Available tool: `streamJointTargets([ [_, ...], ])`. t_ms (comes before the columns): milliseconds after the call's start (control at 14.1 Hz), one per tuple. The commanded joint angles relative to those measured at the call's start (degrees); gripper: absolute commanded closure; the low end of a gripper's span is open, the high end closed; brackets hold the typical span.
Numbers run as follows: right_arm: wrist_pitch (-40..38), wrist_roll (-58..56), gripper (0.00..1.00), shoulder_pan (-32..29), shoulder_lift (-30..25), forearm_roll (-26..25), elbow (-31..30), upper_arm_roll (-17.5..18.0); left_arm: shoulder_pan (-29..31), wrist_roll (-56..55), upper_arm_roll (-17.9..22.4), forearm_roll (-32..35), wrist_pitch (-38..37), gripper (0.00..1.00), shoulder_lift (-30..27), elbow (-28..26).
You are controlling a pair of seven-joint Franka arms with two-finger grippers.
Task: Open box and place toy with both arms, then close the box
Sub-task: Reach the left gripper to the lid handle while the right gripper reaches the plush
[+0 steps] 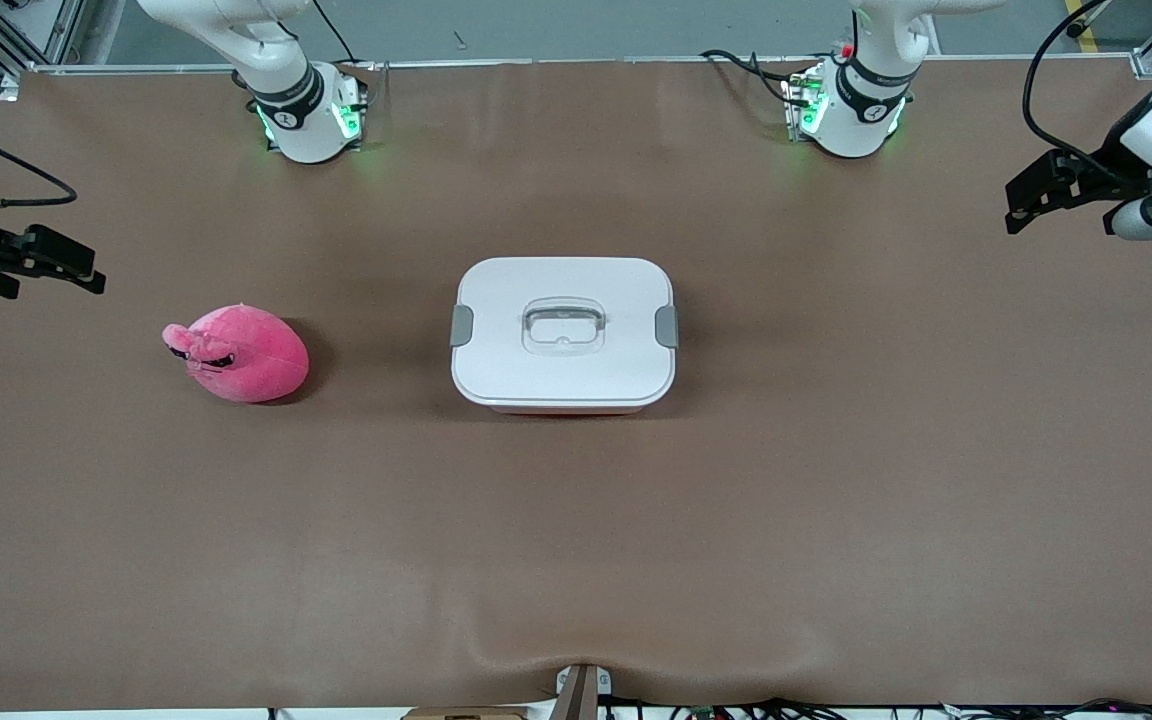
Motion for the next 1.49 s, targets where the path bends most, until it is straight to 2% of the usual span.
streamJointTargets([
  [0,-0.33,0.19,0.0,0.51,-0.3,-0.51,0.15,-0.34,0.5,0.73,0.28,-0.94,-0.9,0.0,-0.18,0.57],
  [425,0.46,2.99,0.0,0.95,-0.3,-0.43,0.15,-0.08,0.15,-0.49,0.2,-0.85,-0.81,0.0,0.09,1.37],
  [637,0.99,3.27,0.0,1.83,-0.57,-1.74,0.15,-0.16,-1.08,-6.27,-0.94,-0.94,-0.9,0.0,0.35,0.66],
  [849,0.64,6.25,0.0,1.83,-0.74,-1.92,0.15,-0.17,-1.44,-12.95,-3.93,-1.29,-0.46,0.0,2.01,0.57],
  [1132,-0.85,4.24,0.0,1.3,-0.74,-2.09,0.15,-0.34,-1.52,-24.54,-9.2,-1.56,2.69,0.0,4.65,0.4],
  [1415,1.24,3.8,0.0,1.91,-0.48,-1.3,-1.77,-0.25,-1.61,-42.37,-15.7,-1.47,7.69,0.0,7.81,-1.0],
])
